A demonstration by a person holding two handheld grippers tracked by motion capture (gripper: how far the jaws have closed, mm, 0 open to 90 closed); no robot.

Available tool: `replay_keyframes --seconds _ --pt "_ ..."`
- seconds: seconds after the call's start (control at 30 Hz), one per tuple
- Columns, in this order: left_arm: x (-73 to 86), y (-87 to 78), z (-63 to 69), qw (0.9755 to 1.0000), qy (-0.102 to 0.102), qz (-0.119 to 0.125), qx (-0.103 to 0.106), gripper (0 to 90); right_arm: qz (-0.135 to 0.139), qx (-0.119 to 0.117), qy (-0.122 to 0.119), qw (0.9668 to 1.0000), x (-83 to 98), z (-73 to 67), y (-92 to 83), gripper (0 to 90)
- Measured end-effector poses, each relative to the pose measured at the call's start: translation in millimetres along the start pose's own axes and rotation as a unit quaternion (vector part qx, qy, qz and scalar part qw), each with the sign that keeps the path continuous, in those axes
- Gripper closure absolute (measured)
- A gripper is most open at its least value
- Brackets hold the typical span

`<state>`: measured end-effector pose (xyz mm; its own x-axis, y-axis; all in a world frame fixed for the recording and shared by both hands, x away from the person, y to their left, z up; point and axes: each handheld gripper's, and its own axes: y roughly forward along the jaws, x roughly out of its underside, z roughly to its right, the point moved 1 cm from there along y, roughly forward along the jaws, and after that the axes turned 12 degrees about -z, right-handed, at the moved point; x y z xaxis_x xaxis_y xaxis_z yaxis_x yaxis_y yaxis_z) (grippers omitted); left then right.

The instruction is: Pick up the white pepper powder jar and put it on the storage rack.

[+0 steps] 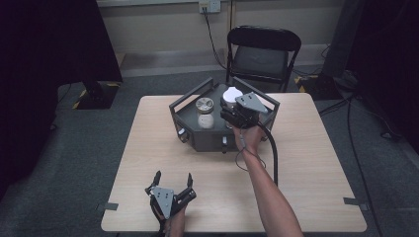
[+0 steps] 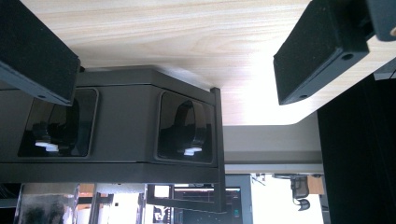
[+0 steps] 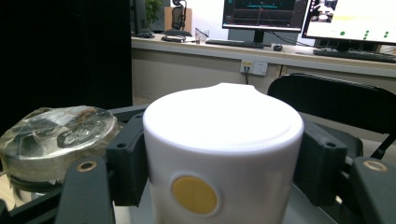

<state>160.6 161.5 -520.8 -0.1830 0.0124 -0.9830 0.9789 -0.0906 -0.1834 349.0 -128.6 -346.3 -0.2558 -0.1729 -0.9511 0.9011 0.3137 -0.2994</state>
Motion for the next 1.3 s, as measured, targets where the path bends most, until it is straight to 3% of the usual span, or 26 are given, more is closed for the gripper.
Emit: replay_keyframes --seconds 0.17,0.5,1.2,1.3 --pt "0.0 0.0 0.0 1.0 0.0 0.0 0.0 0.0 0.007 0.001 0.002 1.0 4.5 0.1 -1.2 30.4" --pt "0.0 0.0 0.4 1.0 0.0 0.0 -0.001 0.1 -0.009 -0.005 0.008 0.9999 -0.3 5.1 -5.5 30.4" --pt "0.0 -0.1 0.7 1.0 0.0 0.0 -0.002 0.1 -0.013 -0.011 0.007 0.9998 -1.9 8.2 -5.6 29.9" --pt "0.0 -0.1 0.7 1.0 0.0 0.0 -0.002 0.1 -0.011 -0.005 0.004 0.9999 -0.9 6.0 -5.4 21.2"
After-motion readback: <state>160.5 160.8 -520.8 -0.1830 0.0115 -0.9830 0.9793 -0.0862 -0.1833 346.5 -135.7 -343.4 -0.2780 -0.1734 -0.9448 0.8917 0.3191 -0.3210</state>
